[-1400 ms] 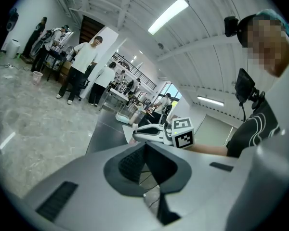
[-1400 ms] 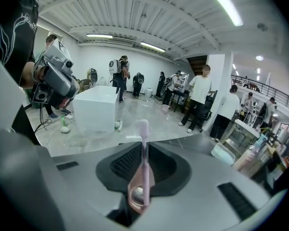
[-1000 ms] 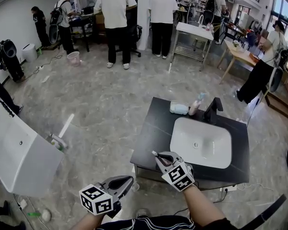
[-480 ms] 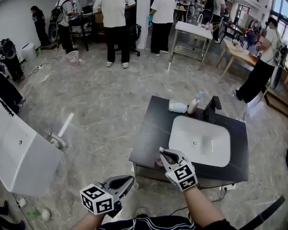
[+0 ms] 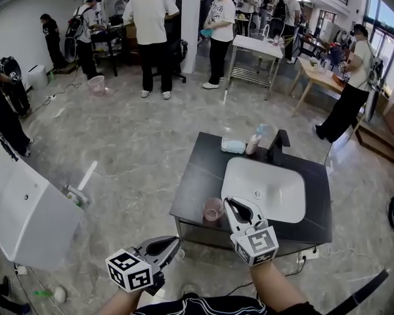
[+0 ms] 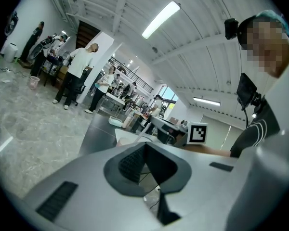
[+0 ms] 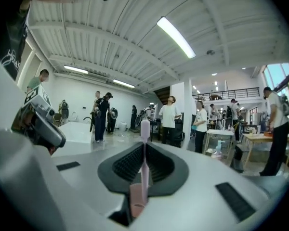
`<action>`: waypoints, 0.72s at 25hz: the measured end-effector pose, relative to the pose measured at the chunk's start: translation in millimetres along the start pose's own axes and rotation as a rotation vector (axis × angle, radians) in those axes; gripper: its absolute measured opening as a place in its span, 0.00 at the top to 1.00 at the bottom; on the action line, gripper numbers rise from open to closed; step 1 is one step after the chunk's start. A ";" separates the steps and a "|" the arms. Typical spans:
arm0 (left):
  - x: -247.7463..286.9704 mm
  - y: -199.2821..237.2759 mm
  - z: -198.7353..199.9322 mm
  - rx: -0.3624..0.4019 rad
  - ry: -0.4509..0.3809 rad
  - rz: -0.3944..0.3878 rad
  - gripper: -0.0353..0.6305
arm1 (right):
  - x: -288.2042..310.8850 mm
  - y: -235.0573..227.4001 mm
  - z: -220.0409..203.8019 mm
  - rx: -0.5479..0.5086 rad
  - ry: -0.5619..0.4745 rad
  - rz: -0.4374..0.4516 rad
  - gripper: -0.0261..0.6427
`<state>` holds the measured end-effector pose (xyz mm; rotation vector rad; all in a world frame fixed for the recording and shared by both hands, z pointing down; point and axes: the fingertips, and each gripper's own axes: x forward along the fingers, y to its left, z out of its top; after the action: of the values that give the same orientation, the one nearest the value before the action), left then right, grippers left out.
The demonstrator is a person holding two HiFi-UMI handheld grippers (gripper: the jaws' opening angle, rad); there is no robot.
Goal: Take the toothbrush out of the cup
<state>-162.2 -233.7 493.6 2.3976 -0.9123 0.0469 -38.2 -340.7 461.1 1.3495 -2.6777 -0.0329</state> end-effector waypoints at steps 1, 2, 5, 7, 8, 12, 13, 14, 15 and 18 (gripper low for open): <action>-0.4 -3.6 0.8 0.005 -0.009 0.001 0.94 | -8.5 -0.8 8.0 0.017 -0.028 0.000 0.93; -1.0 -7.6 1.7 0.009 -0.018 0.003 0.94 | -17.2 -0.8 15.2 0.036 -0.053 0.004 0.93; -4.5 -25.1 4.5 0.021 -0.042 0.003 0.94 | -46.2 4.8 32.0 0.080 -0.099 0.033 0.93; -5.3 -40.1 6.2 0.035 -0.057 -0.002 0.94 | -67.3 11.8 38.9 0.088 -0.113 0.059 0.93; -4.8 -48.2 6.9 0.043 -0.064 -0.006 0.94 | -78.4 15.5 41.4 0.086 -0.118 0.072 0.93; 0.7 -85.7 3.5 0.070 -0.086 -0.030 0.94 | -124.8 26.7 43.2 0.102 -0.130 0.114 0.93; 2.5 -95.7 0.6 0.076 -0.087 -0.037 0.94 | -136.4 27.9 41.6 0.121 -0.131 0.125 0.93; 4.3 -105.6 -2.8 0.083 -0.087 -0.043 0.94 | -147.8 28.6 39.6 0.144 -0.131 0.135 0.93; 6.1 -115.1 -6.2 0.091 -0.087 -0.048 0.94 | -159.1 29.1 37.2 0.165 -0.129 0.144 0.93; 11.6 -140.9 -14.7 0.109 -0.090 -0.059 0.94 | -191.7 31.3 29.7 0.180 -0.118 0.162 0.93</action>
<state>-63.4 -147.6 438.6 2.5445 -0.8999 -0.0346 45.2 -169.8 411.8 1.2063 -2.9419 0.1547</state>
